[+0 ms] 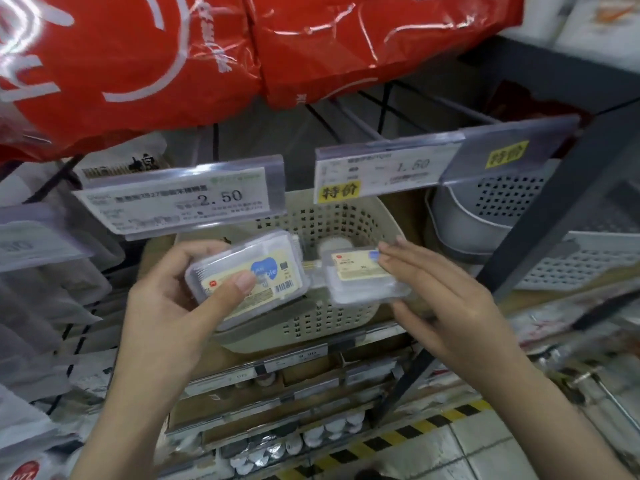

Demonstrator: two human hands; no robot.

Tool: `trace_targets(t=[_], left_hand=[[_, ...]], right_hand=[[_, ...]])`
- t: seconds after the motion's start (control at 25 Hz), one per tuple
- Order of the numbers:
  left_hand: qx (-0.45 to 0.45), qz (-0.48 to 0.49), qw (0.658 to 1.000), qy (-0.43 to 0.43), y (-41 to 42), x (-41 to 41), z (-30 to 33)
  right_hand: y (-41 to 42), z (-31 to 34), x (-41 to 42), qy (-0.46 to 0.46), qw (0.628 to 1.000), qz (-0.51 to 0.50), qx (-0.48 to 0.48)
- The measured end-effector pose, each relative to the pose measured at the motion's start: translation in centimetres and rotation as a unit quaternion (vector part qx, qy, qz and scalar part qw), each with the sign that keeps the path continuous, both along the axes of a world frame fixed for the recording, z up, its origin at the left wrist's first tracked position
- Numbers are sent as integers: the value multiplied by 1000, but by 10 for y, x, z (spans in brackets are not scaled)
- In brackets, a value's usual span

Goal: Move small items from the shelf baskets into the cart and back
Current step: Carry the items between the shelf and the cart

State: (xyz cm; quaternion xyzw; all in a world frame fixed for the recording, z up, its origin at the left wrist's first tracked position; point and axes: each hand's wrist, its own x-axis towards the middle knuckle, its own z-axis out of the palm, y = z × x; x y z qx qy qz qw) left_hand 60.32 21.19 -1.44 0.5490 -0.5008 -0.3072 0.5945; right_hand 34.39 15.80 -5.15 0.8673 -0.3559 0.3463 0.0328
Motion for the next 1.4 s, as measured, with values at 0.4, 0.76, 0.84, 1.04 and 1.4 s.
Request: trace_targets(t=[0.4, 0.76, 0.84, 1.04, 1.4], left_hand=[[135, -163, 976, 49, 10, -121, -17], [189, -386, 900, 67, 1, -370, -53], [206, -408, 887, 68, 2, -422, -60], [235, -456, 857, 53, -7, -519, -72], [263, -487, 833, 18, -114, -677, -103]], right_hand=[[82, -39, -93, -500, 829, -102, 229], [178, -52, -312, -591, 710, -339, 176], [201, -60, -357, -588, 683, -403, 158], [230, -72, -438, -593, 632, -485, 116], [160, -88, -551, -619, 604, -492, 99]])
